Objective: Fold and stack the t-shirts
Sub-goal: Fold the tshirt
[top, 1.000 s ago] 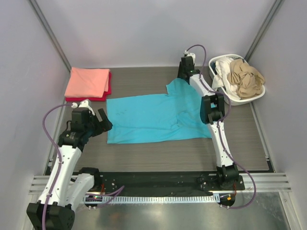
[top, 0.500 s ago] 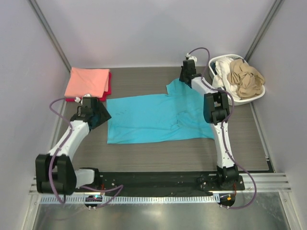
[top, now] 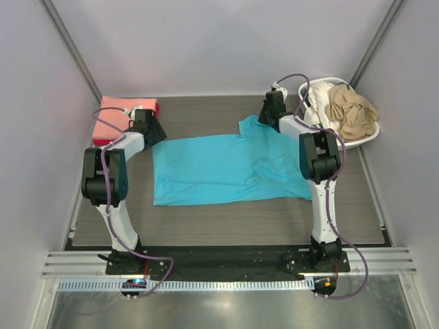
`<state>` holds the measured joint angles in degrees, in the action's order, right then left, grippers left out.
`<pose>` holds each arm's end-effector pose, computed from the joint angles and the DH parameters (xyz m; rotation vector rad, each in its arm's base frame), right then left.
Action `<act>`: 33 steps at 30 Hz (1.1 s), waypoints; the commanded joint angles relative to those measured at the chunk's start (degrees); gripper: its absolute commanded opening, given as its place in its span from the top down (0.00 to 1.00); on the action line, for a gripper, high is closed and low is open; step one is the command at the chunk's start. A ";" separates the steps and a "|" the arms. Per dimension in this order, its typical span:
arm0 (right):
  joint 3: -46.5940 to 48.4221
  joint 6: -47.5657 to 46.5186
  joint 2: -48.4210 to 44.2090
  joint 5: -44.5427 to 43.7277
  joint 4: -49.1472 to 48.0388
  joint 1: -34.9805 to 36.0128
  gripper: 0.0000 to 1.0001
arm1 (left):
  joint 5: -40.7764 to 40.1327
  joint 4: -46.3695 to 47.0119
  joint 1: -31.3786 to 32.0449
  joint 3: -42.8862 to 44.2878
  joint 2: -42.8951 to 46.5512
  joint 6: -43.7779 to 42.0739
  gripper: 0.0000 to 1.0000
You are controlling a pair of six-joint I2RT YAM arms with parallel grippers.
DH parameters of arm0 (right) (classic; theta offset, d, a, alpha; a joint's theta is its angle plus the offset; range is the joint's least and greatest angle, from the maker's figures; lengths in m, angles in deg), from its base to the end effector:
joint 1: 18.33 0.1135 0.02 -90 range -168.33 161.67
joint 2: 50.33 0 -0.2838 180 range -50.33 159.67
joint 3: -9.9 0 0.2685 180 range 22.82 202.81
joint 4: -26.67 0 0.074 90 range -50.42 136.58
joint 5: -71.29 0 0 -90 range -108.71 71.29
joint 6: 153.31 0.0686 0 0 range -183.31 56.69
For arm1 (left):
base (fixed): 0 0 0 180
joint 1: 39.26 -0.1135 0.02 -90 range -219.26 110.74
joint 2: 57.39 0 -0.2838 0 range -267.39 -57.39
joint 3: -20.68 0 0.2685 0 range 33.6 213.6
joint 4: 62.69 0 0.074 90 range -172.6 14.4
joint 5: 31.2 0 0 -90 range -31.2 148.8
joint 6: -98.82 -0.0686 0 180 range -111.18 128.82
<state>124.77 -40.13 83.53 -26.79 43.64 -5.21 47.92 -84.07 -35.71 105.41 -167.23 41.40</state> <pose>0.5723 0.1235 0.1474 0.2715 2.1816 0.2016 0.4567 -0.0154 0.1640 -0.6792 2.2652 -0.0785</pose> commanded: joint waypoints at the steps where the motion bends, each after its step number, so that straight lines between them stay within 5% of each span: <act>1: 0.18 1.52 -4.05 1.74 -3.26 -0.73 0.99 | -0.55 0.57 -0.48 5.69 -2.74 -2.43 0.34; 20: -1.76 4.51 -3.08 7.28 -3.09 -5.30 0.99 | -3.54 -9.64 1.98 10.89 -9.69 3.02 0.37; 32: -1.93 4.51 -2.64 9.31 -3.18 -6.09 0.99 | -2.40 -8.14 3.66 12.30 -11.18 3.37 0.71; 33: -1.93 4.59 -2.64 9.48 -3.18 -6.27 0.99 | -2.31 -8.05 3.74 12.47 -11.18 3.46 0.87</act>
<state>123.08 -36.07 83.51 -18.70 42.83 -10.89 44.93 -91.29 -32.63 116.60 -176.94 44.55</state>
